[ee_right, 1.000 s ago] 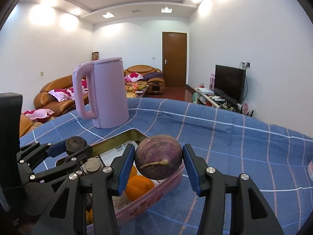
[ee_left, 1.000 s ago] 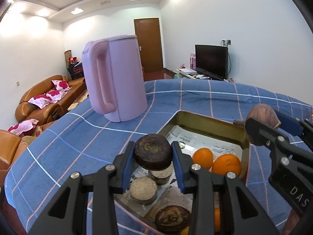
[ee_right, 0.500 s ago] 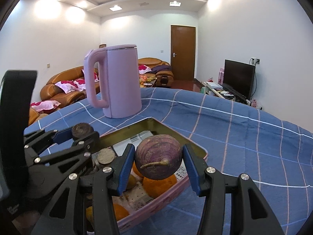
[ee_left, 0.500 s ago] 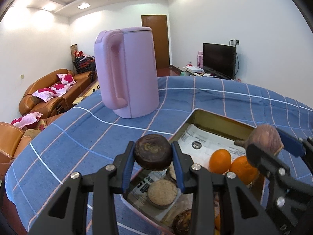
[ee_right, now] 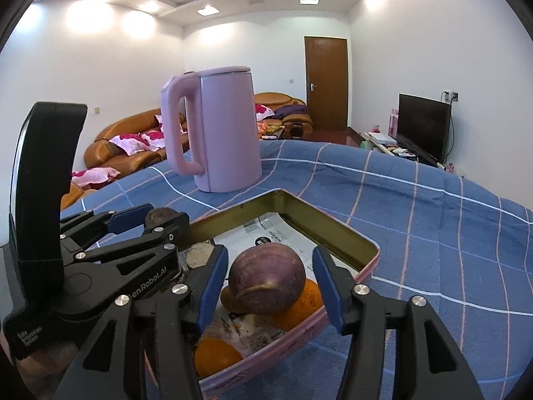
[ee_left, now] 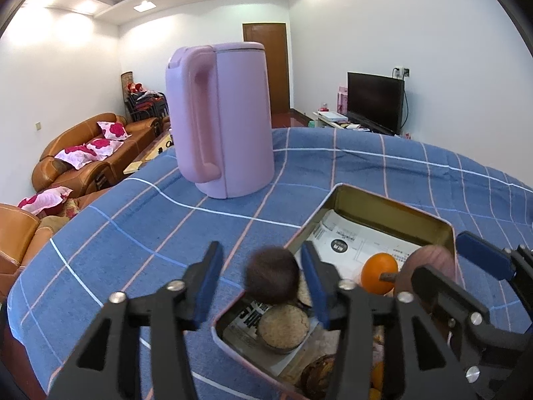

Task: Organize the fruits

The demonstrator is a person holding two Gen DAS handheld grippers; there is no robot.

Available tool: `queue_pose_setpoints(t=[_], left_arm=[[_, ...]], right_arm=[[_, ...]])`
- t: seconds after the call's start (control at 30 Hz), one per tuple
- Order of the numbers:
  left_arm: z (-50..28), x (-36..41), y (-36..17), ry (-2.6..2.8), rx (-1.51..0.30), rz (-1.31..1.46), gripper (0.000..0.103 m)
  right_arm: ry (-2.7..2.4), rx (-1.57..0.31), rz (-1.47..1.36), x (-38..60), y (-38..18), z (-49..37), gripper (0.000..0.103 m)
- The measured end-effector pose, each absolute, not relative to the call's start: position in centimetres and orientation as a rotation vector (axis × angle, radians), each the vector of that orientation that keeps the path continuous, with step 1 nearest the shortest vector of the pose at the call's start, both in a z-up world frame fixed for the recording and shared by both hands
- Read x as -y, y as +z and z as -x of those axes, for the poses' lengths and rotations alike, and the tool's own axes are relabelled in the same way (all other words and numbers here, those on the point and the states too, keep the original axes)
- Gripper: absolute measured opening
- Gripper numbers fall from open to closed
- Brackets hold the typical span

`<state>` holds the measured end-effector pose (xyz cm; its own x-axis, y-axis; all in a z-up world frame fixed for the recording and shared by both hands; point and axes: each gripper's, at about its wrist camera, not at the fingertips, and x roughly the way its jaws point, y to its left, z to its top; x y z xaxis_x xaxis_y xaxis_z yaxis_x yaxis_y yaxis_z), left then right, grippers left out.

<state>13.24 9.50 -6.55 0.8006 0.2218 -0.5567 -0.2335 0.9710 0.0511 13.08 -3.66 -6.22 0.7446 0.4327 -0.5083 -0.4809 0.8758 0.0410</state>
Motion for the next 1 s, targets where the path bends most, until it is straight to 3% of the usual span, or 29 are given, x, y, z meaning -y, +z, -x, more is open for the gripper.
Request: queue_pose_setpoints(t=[0.17,0.27,0.43,0.73,0.87,1.0], left_arm=[[-13.1,-9.2,-6.4,0.236,-0.594,0.013,0.059],[-12.7,-9.0,-6.2,0.237,-0.585,0.014,0.074],[-11.9,-8.5,-5.5,0.219,-0.558,0.019,0.08],[-10.5,-7.8,-4.8,0.203,-0.505,0.039,0.081],[-10.0,-7.6,-4.6,0.201,-0.49,0.042,0.09],[-9.9,-7.3,-4.6,0.195,-0.48,0.034,0.09]], right_arm=[[0.488,-0.525,0.077,4.2,-6.2,-13.0,0.063],[0.494,-0.511,0.067,4.6,-6.1,-12.6,0.063],[0.449,-0.478,0.072,5.5,-5.9,-12.0,0.066],[0.294,-0.358,0.067,8.0,-4.6,-10.5,0.069],[0.262,-0.329,0.067,8.5,-4.3,-10.2,0.074],[0.256,-0.318,0.047,9.0,-4.1,-10.0,0.074]])
